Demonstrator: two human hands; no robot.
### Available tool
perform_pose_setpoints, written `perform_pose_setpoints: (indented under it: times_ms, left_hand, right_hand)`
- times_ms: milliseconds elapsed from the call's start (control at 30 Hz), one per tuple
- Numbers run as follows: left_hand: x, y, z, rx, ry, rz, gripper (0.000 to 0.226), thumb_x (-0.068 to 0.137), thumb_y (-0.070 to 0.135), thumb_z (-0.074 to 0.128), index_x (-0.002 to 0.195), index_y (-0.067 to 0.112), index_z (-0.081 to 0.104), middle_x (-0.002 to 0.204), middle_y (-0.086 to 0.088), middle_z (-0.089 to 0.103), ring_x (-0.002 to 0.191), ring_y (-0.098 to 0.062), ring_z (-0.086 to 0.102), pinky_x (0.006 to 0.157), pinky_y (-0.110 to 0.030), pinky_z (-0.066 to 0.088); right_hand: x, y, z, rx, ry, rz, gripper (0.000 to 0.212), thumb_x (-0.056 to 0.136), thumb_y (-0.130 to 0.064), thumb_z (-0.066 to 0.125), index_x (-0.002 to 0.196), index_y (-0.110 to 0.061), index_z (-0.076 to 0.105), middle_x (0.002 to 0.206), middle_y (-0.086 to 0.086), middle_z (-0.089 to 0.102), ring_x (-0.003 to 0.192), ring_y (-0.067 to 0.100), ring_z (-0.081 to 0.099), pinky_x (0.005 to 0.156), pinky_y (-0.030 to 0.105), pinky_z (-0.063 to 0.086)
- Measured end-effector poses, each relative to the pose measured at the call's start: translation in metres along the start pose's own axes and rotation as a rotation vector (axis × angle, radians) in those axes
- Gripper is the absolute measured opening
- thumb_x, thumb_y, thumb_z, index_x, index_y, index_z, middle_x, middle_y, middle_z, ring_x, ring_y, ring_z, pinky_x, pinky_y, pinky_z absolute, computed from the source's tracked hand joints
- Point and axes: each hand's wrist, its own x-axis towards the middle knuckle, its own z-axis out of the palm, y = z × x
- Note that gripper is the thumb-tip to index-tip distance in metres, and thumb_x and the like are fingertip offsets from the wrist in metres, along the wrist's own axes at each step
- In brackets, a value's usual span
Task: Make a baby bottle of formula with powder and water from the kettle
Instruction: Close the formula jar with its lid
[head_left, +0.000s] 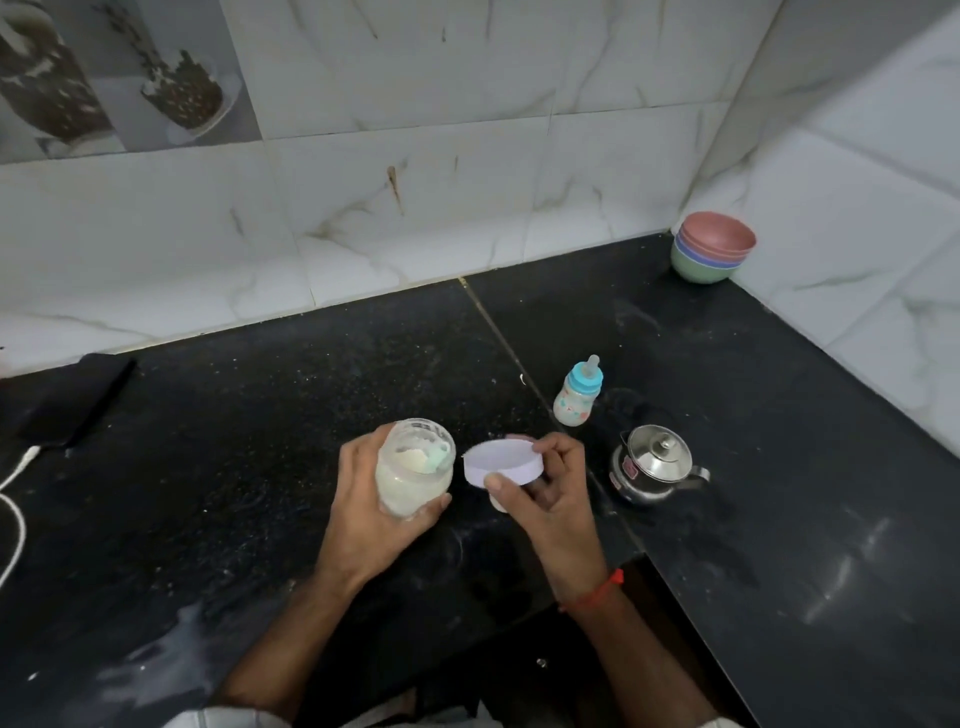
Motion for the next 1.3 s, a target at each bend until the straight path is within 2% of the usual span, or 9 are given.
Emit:
perform_pose_setpoints:
  times_ms: [67, 200, 300, 400, 533, 700, 900, 1100, 1300]
  left_hand:
    - [-0.005, 0.022, 0.010, -0.018, -0.056, 0.052, 0.092, 0.061, 0.049, 0.087, 0.142, 0.037, 0.044, 0.135, 0.013, 0.043, 0.133, -0.007, 0.046, 0.106, -0.024, 0.044]
    - [-0.015, 0.055, 0.035, 0.045, -0.151, 0.126, 0.098, 0.063, 0.043, 0.094, 0.146, 0.041, 0.040, 0.138, 0.008, 0.038, 0.128, 0.006, 0.044, 0.096, -0.007, 0.040]
    - [-0.027, 0.074, 0.050, 0.033, -0.138, 0.110, 0.105, 0.062, 0.054, 0.090, 0.150, 0.039, 0.035, 0.143, 0.012, 0.035, 0.130, 0.004, 0.044, 0.095, -0.012, 0.042]
    - [-0.037, 0.091, 0.061, 0.033, -0.154, 0.092, 0.114, 0.061, 0.056, 0.091, 0.154, 0.039, 0.026, 0.145, 0.016, 0.033, 0.130, 0.013, 0.040, 0.095, -0.008, 0.039]
    - [-0.048, 0.109, 0.075, 0.093, -0.195, 0.125, 0.125, 0.061, 0.055, 0.093, 0.157, 0.043, 0.014, 0.142, 0.019, 0.033, 0.131, 0.012, 0.038, 0.098, -0.022, 0.047]
    - [-0.056, 0.131, 0.092, 0.104, -0.236, 0.147, 0.128, 0.060, 0.059, 0.092, 0.156, 0.050, 0.009, 0.133, 0.031, 0.035, 0.127, 0.011, 0.042, 0.099, -0.018, 0.046]
    - [-0.064, 0.149, 0.105, 0.072, -0.277, 0.152, 0.131, 0.058, 0.058, 0.093, 0.160, 0.040, 0.013, 0.134, 0.028, 0.044, 0.123, -0.003, 0.053, 0.103, -0.035, 0.052]
    - [-0.066, 0.156, 0.118, -0.029, -0.320, 0.107, 0.130, 0.055, 0.048, 0.099, 0.159, 0.043, 0.021, 0.132, 0.026, 0.054, 0.126, 0.001, 0.055, 0.101, -0.018, 0.047]
    - [-0.053, 0.160, 0.117, -0.153, -0.425, 0.058, 0.122, 0.055, 0.055, 0.093, 0.156, 0.045, 0.025, 0.131, 0.028, 0.060, 0.123, -0.004, 0.061, 0.100, -0.032, 0.055]
  right_hand:
    - [0.000, -0.013, -0.006, 0.053, 0.001, -0.032, 0.050, 0.074, -0.016, 0.084, 0.105, -0.014, 0.046, 0.132, 0.017, 0.063, 0.123, 0.029, 0.065, 0.096, 0.033, 0.055]
    - [-0.006, -0.022, -0.033, -0.150, -0.105, -0.131, 0.042, 0.078, -0.015, 0.085, 0.097, -0.010, 0.048, 0.134, 0.007, 0.065, 0.130, 0.028, 0.060, 0.101, 0.041, 0.052]
    - [-0.015, -0.032, -0.061, -0.269, -0.160, -0.149, 0.040, 0.081, -0.013, 0.085, 0.105, -0.012, 0.053, 0.138, 0.001, 0.062, 0.134, 0.025, 0.057, 0.109, 0.047, 0.048]
    - [-0.019, -0.054, -0.089, -0.463, -0.255, -0.118, 0.057, 0.082, -0.026, 0.085, 0.130, -0.026, 0.055, 0.142, -0.012, 0.057, 0.135, 0.018, 0.052, 0.114, 0.045, 0.044]
    - [-0.015, -0.084, -0.122, -0.762, -0.453, -0.114, 0.082, 0.085, -0.042, 0.079, 0.153, -0.047, 0.033, 0.149, -0.025, 0.046, 0.135, 0.011, 0.047, 0.115, 0.044, 0.040]
    - [-0.008, -0.117, -0.152, -0.949, -0.684, -0.191, 0.077, 0.092, -0.042, 0.073, 0.157, -0.041, 0.032, 0.156, -0.013, 0.043, 0.147, 0.005, 0.034, 0.122, 0.042, 0.034]
    - [-0.006, -0.128, -0.177, -0.895, -0.754, -0.155, 0.074, 0.089, -0.024, 0.079, 0.152, -0.032, 0.042, 0.153, -0.014, 0.045, 0.146, 0.009, 0.038, 0.117, 0.043, 0.042]
    - [-0.004, -0.142, -0.196, -0.832, -0.830, -0.017, 0.076, 0.082, -0.003, 0.081, 0.145, -0.028, 0.045, 0.147, -0.010, 0.049, 0.140, 0.009, 0.046, 0.113, 0.037, 0.047]
    - [0.000, -0.156, -0.206, -0.794, -0.843, -0.061, 0.075, 0.084, -0.001, 0.079, 0.146, -0.024, 0.044, 0.153, -0.006, 0.043, 0.148, 0.013, 0.037, 0.119, 0.041, 0.040]
